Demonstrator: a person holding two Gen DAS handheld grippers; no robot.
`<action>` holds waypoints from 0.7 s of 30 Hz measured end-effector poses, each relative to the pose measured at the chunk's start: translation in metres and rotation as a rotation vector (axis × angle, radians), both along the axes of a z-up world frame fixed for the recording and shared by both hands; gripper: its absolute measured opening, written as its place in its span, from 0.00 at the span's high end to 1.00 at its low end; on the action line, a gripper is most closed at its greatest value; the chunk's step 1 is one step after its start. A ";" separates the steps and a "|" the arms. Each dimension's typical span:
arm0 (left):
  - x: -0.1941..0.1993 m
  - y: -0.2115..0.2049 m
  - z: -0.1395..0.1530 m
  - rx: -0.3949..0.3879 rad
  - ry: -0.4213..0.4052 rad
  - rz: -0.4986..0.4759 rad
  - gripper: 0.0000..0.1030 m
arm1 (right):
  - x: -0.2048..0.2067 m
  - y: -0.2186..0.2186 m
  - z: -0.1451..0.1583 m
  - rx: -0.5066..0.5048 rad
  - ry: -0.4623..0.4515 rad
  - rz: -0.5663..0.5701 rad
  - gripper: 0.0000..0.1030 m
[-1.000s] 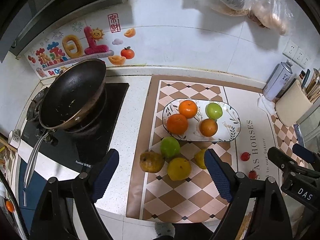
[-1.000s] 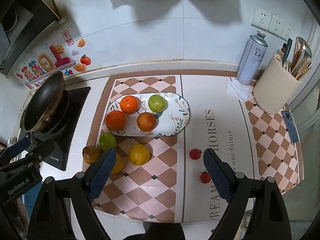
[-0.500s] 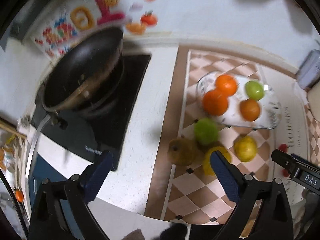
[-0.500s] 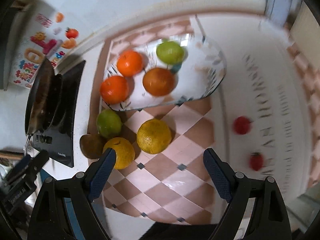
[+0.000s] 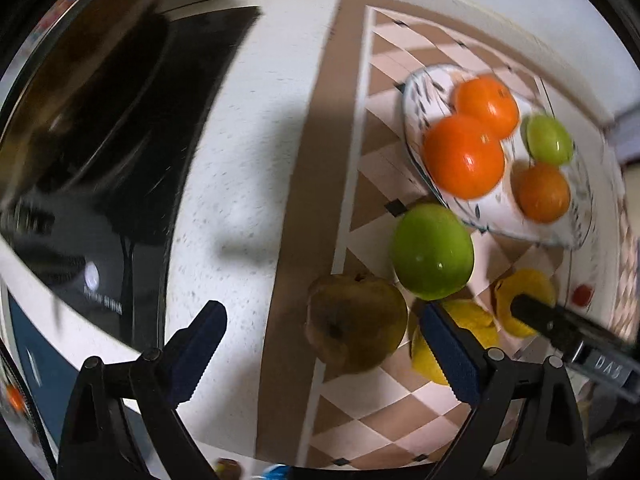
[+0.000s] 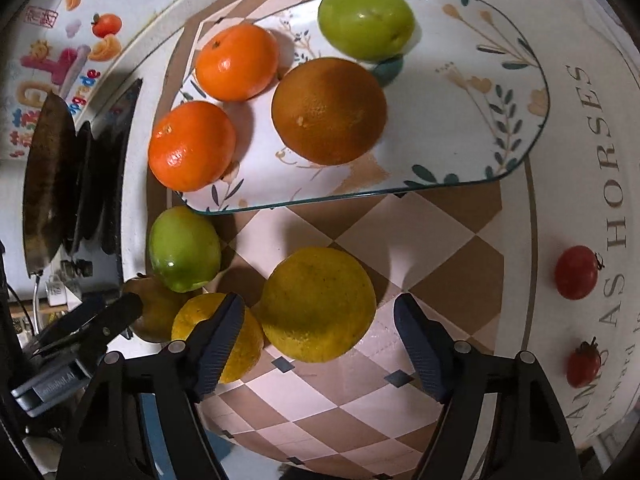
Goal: Organize fruits
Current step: 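Grasp a brown pear with the left tool while the right tool grasps a yellow citrus, then place the pear on the plate with the left tool while the right tool places the citrus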
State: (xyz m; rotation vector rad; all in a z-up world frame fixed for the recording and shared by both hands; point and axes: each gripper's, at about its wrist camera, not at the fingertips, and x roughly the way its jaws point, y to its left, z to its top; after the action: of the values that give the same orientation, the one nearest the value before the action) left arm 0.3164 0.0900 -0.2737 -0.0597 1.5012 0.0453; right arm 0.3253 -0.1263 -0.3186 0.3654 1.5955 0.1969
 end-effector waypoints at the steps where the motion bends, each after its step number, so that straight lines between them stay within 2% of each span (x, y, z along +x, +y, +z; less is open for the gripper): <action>1: 0.001 -0.005 -0.002 0.000 0.006 -0.031 0.04 | 0.002 0.004 -0.003 -0.004 0.007 0.003 0.24; 2: 0.001 -0.008 -0.004 0.002 0.010 -0.051 0.05 | 0.003 0.006 -0.005 -0.004 0.012 0.007 0.26; 5: 0.002 -0.016 -0.012 0.012 0.029 -0.101 0.14 | 0.004 0.010 -0.011 -0.012 0.023 0.015 0.28; 7: 0.003 -0.019 -0.020 0.007 0.051 -0.117 0.27 | 0.005 0.013 -0.013 -0.015 0.027 0.018 0.31; 12: 0.002 -0.018 -0.031 -0.026 0.067 -0.116 0.32 | 0.006 0.017 -0.015 -0.029 0.023 0.026 0.33; 16: 0.000 -0.019 -0.038 -0.055 0.076 -0.110 0.40 | 0.005 0.015 -0.015 -0.038 0.024 0.027 0.34; 21: -0.001 -0.021 -0.037 -0.054 0.054 -0.101 0.41 | 0.007 0.017 -0.015 -0.043 0.007 0.027 0.41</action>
State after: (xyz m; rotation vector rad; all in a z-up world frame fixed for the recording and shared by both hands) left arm 0.3151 0.0686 -0.3110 -0.0261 1.5575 -0.0748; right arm 0.3323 -0.1097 -0.3334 0.3121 1.6100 0.1817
